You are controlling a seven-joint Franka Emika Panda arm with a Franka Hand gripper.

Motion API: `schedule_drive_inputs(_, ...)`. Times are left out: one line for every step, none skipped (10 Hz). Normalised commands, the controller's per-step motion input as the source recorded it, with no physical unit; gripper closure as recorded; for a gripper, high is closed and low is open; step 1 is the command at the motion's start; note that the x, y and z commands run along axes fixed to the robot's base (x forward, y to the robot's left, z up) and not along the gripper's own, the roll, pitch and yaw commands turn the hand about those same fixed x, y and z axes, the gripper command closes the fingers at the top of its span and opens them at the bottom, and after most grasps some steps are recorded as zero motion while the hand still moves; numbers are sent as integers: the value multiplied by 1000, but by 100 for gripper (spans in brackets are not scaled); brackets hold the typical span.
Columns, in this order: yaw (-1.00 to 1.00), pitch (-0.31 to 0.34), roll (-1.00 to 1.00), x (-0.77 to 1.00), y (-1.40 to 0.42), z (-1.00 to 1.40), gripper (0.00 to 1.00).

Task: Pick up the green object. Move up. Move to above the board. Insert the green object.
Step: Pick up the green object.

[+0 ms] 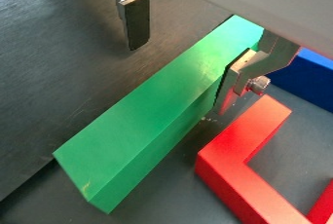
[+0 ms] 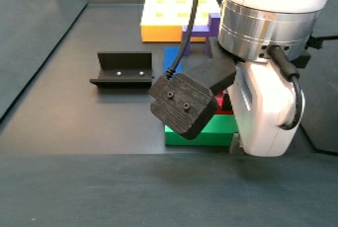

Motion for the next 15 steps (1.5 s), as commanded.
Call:
schedule_drive_inputs(0,-26,0,0,0,-66,0)
schedule_drive_inputs(0,-71,0,-26,0,-163,0)
schedule_drive_inputs(0,-90,0,-66,0,-220,0)
schedule_drive_inputs(0,-106,0,-109,0,-243,0)
schedule_drive_inputs(0,-46,0,0,0,-80,0)
schedule_drive_inputs(0,-77,-16,-46,9,-106,0)
schedule_drive_inputs(0,-60,-19,-3,11,-77,0)
schedule_drive_inputs(0,-43,-9,0,0,-54,0)
schedule_drive_inputs(0,-49,0,0,0,-77,0)
schedule_drive_inputs(0,0,0,0,0,0,0)
schedule_drive_inputs(0,0,0,0,0,0,100)
schedule_drive_inputs(0,0,0,0,0,0,100)
schedule_drive_inputs(0,0,0,0,0,0,100)
schedule_drive_inputs(0,0,0,0,0,0,100)
schedule_drive_inputs(0,0,0,0,0,0,100)
